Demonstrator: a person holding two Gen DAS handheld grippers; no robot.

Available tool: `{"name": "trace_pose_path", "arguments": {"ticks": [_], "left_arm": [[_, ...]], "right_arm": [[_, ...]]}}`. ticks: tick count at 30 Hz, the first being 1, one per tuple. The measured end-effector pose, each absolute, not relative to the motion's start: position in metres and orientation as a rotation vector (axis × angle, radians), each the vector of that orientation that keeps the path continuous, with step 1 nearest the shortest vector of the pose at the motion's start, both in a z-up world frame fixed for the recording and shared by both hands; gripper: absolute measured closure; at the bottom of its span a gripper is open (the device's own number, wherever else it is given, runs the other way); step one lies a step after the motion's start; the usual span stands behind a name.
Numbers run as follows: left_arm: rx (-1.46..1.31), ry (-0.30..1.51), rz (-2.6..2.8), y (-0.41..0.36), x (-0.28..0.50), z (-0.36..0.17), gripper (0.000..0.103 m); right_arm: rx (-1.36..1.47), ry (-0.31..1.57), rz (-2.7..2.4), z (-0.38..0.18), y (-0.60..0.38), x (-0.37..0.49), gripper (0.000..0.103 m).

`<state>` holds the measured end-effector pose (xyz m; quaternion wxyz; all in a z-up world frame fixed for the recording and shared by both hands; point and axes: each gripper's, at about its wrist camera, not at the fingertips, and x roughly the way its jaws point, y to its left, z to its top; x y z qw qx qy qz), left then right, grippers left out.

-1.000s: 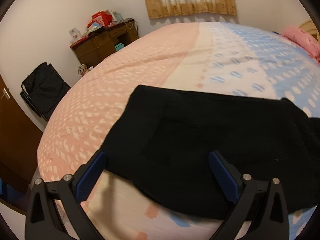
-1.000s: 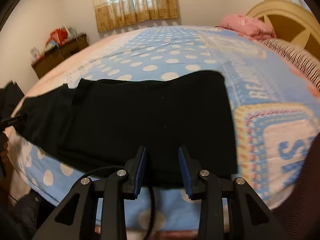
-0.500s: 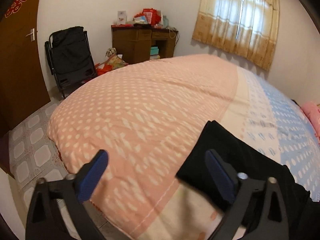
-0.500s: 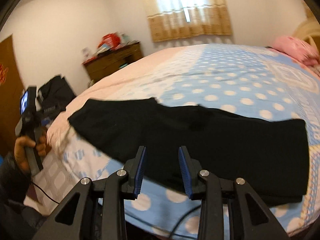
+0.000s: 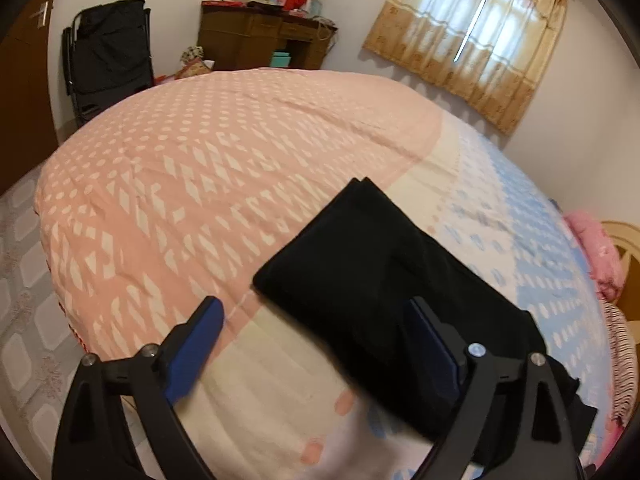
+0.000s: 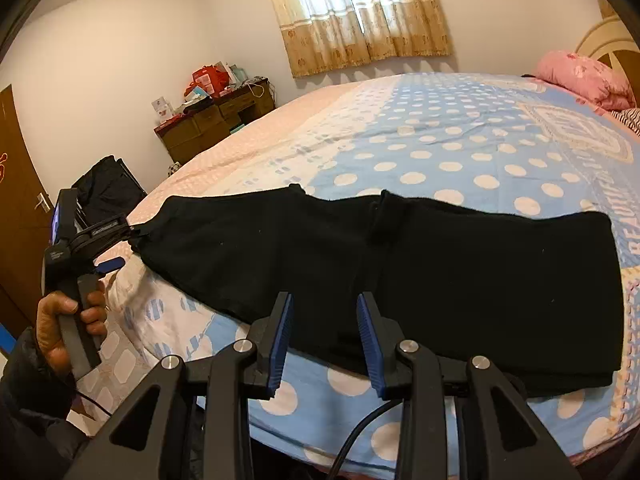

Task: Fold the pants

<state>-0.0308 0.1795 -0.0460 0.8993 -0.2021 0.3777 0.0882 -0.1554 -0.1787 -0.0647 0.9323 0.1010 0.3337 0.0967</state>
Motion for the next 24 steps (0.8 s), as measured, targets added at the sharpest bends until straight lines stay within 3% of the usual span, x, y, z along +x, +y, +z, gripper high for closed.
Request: {"name": "trace_pose_path", "arguments": {"ticks": [4, 6, 8, 11, 17, 24], "left_arm": [[-0.397, 0.754, 0.216, 0.174, -0.024, -0.048, 0.015], [-0.369, 0.751, 0.218, 0.17, -0.021, -0.049, 0.032], [-0.367, 0.742, 0.211, 0.167, -0.02, -0.048, 0.039], [-0.44, 0.747, 0.114, 0.173, -0.023, -0.048, 0.066], [-0.425, 0.748, 0.088, 0.166, -0.017, -0.05, 0.078], [-0.249, 0.628, 0.039, 0.127, -0.026, -0.005, 0.081]], "right_arm": [[0.192, 0.678, 0.207, -0.063, -0.176, -0.158, 0.068], [0.194, 0.675, 0.204, -0.063, -0.177, -0.159, 0.068], [0.207, 0.679, 0.2, -0.064, -0.18, -0.158, 0.068], [0.219, 0.685, 0.197, -0.066, -0.181, -0.157, 0.068], [0.227, 0.683, 0.19, -0.066, -0.183, -0.157, 0.068], [0.328, 0.655, 0.087, -0.064, -0.219, -0.165, 0.068]]}}
